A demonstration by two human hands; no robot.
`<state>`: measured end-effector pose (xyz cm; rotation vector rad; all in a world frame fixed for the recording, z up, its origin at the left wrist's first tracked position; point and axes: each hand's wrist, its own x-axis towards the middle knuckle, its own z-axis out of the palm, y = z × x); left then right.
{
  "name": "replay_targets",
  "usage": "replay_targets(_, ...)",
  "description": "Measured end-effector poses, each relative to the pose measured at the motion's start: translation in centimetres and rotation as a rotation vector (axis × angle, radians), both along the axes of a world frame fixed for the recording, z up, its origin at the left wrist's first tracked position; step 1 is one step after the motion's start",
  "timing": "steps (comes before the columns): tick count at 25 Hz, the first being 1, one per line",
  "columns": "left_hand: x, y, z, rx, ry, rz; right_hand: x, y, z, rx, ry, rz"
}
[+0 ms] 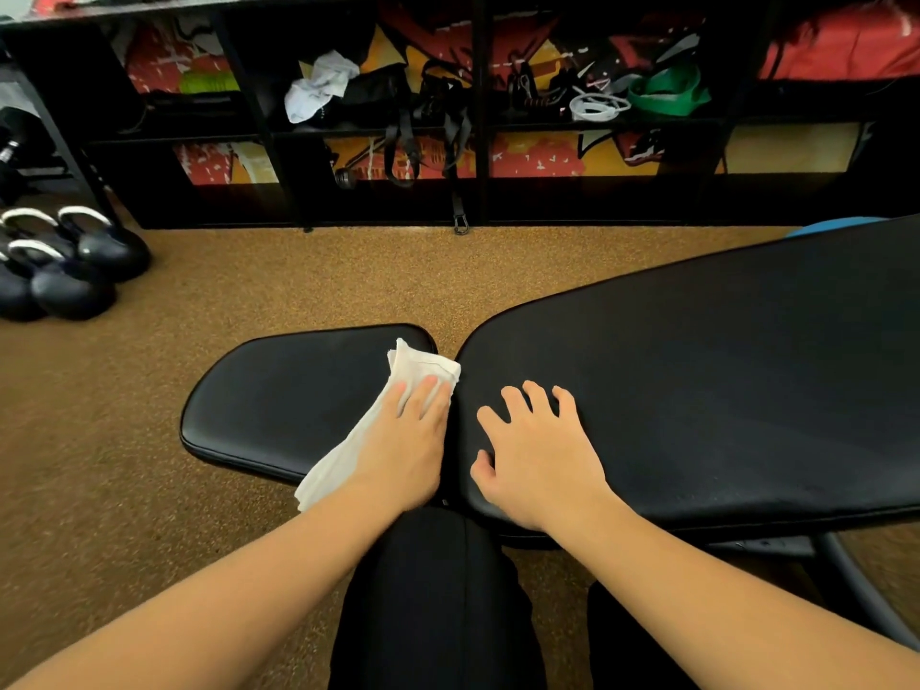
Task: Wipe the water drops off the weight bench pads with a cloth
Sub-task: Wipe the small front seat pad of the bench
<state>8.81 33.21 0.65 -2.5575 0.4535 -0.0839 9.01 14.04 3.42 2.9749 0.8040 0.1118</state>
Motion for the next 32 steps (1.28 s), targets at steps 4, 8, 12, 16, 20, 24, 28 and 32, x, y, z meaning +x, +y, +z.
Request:
replay_targets(4, 1.9, -1.7, 1.9, 0.16, 0.072, 0.101, -0.1, 0.0, 0.1, 0.018, 0.005, -0.007)
replay_targets(8, 4.6, -2.1, 2.9, 0.227, 0.246, 0.188, 0.0, 0.0, 0.2, 0.026, 0.009, -0.005)
replay_targets(12, 4.2, -1.5, 3.0, 0.121, 0.167, 0.148, -0.2, -0.1, 0.5, 0.034, 0.022, -0.003)
replay_targets(16, 2.1, -0.1, 2.3, -0.01, 0.106, 0.071, -0.1, -0.1, 0.9, 0.029, 0.033, -0.002)
replay_targets(20, -0.3, -0.4, 2.2, 0.012, 0.038, 0.036, -0.4, -0.2, 1.1, 0.025, 0.042, 0.003)
replay_targets(24, -2.5, 1.5, 0.7, -0.081, 0.068, -0.058, -0.5, -0.2, 1.0, 0.025, 0.043, 0.004)
replay_targets(28, -6.1, 4.5, 0.8, -0.631, 0.015, 0.02, -0.6, -0.4, 0.6, 0.027, 0.04, 0.002)
replay_targets(32, -8.0, 11.0, 0.8, -0.892, -0.02, 0.37, -0.4, -0.2, 0.4, 0.022, 0.034, 0.002)
